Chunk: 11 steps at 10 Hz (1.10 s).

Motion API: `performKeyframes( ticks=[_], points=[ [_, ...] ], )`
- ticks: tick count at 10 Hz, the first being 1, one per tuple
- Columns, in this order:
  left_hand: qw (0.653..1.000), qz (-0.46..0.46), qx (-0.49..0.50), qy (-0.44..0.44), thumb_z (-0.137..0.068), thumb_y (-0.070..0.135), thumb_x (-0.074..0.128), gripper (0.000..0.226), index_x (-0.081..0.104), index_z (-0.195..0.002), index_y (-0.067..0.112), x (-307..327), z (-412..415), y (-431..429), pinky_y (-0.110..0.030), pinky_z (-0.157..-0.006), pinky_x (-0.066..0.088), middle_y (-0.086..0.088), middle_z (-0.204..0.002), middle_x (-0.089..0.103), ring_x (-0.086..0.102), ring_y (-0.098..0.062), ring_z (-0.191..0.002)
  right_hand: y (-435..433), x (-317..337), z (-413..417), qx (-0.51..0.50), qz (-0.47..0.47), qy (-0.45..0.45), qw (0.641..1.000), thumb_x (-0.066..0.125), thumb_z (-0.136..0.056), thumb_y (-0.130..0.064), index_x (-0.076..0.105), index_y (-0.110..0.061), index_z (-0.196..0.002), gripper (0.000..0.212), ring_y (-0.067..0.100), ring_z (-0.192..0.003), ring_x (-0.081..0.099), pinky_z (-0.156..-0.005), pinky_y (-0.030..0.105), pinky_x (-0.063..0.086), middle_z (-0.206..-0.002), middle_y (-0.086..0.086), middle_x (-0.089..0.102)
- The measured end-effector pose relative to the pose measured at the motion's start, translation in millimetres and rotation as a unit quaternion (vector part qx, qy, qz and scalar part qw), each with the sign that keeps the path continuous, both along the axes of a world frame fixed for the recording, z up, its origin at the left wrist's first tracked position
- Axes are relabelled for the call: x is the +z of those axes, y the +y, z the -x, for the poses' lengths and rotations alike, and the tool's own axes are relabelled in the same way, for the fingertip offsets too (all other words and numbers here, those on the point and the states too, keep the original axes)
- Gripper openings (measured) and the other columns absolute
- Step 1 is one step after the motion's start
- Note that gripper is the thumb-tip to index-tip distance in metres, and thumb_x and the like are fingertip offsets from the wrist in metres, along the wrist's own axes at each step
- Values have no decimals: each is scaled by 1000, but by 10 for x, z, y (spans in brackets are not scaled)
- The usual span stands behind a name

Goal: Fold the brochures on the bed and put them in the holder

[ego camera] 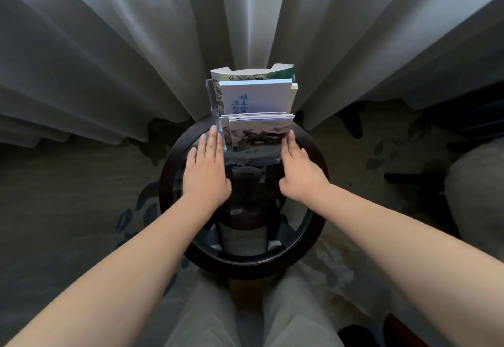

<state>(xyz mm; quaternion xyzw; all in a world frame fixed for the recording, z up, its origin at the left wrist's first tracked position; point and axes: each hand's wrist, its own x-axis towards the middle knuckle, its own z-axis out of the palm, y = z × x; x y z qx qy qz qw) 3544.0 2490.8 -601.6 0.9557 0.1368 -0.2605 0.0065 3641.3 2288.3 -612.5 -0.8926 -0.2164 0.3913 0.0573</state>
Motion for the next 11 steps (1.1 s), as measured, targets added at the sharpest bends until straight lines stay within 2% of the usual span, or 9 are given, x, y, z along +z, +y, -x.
performKeyframes(
  ticks=[2,3,6,7,8,9,10,11],
  points=[
    [1000,-25,-1,9,-98,40,46,93,-15,-161,10,-26,-54,95,-47,-128,14,-5,-168,-27,-9,-24,-159,68,46,37,-27,-21,23,999,56,-91,-19,-8,-21,-165,98,35,-158,7,-115,44,41,-169,-7,-24],
    [999,-40,6,15,-98,44,46,95,-16,-161,11,-45,-42,162,-48,-126,15,-3,-167,-28,-7,-24,-159,148,52,78,-31,-25,27,999,58,-89,-22,-8,-21,-165,100,36,-158,8,-114,46,42,-169,-7,-23],
    [999,28,40,3,-86,36,62,110,-14,-162,11,8,-31,214,-41,-128,17,-2,-169,-25,-3,-23,-160,271,46,87,-35,-3,20,999,61,-89,-24,-9,-21,-164,104,34,-158,6,-118,43,37,-170,-5,-22],
    [998,39,51,8,-83,35,68,116,-14,-162,11,14,-12,184,-41,-128,17,-2,-169,-26,-2,-24,-160,248,37,85,-19,6,12,1000,63,-88,-26,-10,-19,-164,106,33,-158,5,-120,43,34,-170,-3,-22],
    [998,34,46,17,-84,36,70,118,-15,-162,11,34,-39,195,-41,-129,15,-3,-169,-26,-1,-25,-159,252,62,67,30,33,-15,999,66,-88,-32,-13,-11,-163,110,29,-158,-9,-128,41,8,-169,8,-25],
    [999,18,25,44,-89,41,67,112,-12,-162,9,143,-135,208,-41,-129,11,-5,-171,-20,-2,-25,-159,281,178,41,69,70,-38,994,66,-88,-38,-13,-6,-162,112,29,-157,-16,-129,43,-3,-167,14,-27],
    [999,5,5,51,-94,40,58,95,2,-164,8,404,-265,318,-40,-129,12,-7,-173,-1,3,-26,-159,386,470,-69,63,72,-48,994,64,-90,-40,-4,-4,-163,106,28,-158,-13,-129,44,-2,-168,15,-24],
    [999,-33,21,18,-96,38,54,83,16,-161,4,800,-290,427,-40,-126,20,-11,-167,20,19,-25,-155,454,868,-129,80,61,-81,992,62,-91,-40,3,-2,-163,100,29,-159,-8,-129,45,0,-169,16,-18]
  ],
)
